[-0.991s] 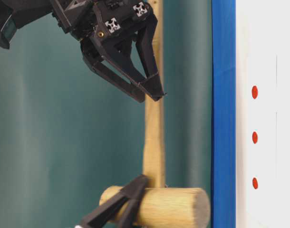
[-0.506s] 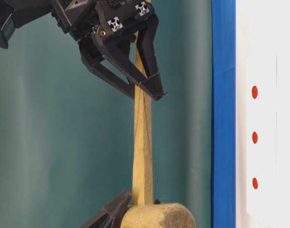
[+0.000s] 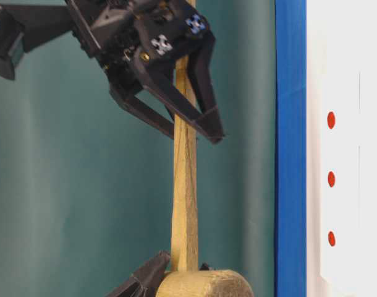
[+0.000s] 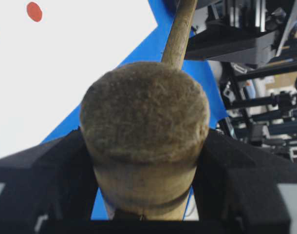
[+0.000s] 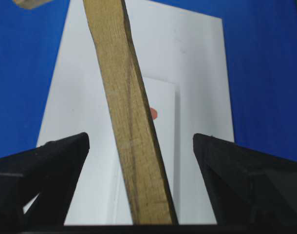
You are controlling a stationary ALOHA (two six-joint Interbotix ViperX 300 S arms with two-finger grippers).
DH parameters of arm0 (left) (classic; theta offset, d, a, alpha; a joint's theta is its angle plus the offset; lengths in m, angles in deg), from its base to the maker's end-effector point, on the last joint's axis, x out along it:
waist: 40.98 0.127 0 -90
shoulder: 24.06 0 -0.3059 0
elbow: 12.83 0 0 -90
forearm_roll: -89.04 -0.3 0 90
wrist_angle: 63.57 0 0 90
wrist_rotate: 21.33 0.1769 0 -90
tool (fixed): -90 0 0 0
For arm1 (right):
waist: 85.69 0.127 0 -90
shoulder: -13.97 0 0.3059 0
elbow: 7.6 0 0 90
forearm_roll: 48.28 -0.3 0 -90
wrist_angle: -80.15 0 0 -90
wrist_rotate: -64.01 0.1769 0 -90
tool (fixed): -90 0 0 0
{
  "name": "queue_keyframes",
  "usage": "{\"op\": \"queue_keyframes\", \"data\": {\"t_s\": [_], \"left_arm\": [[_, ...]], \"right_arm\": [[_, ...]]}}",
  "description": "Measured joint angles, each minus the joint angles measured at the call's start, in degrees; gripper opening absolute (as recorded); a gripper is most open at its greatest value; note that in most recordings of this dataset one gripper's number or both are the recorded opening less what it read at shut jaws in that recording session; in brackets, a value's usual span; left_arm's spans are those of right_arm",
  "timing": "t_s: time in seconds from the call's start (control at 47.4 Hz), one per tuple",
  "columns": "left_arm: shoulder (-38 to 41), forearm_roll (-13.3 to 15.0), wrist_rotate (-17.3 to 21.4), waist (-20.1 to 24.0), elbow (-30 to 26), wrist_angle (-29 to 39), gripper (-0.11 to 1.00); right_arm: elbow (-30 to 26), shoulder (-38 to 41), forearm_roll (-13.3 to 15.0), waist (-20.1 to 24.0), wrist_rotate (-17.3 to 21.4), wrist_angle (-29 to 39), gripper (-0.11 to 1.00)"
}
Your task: Hit the mark with a hammer.
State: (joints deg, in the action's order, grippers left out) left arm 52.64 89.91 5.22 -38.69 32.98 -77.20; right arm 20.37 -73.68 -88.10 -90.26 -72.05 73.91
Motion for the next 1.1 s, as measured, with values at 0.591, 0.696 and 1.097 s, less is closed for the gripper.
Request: {"op": "queue_keyframes", "data": {"t_s": [0.591,0.696,1.097], "left_arm": [[0.62,0.00,0.26,-0.26,-0.53,2.20,0.45],[0.53,0.00,0.09,-0.35,-0.70,2.81,0.45],[0.70,0.09,-0.26,-0.26,-0.97,3.25,0.92]], "right_arm": [[-0.70,0.62,2.11,0.53,-0.09,3.16,0.10],[-0.70,0.70,2.11,0.53,-0.09,3.34,0.10],[-0.70,0.62,2.02,0.53,0.26,4.57,0.10]]}}
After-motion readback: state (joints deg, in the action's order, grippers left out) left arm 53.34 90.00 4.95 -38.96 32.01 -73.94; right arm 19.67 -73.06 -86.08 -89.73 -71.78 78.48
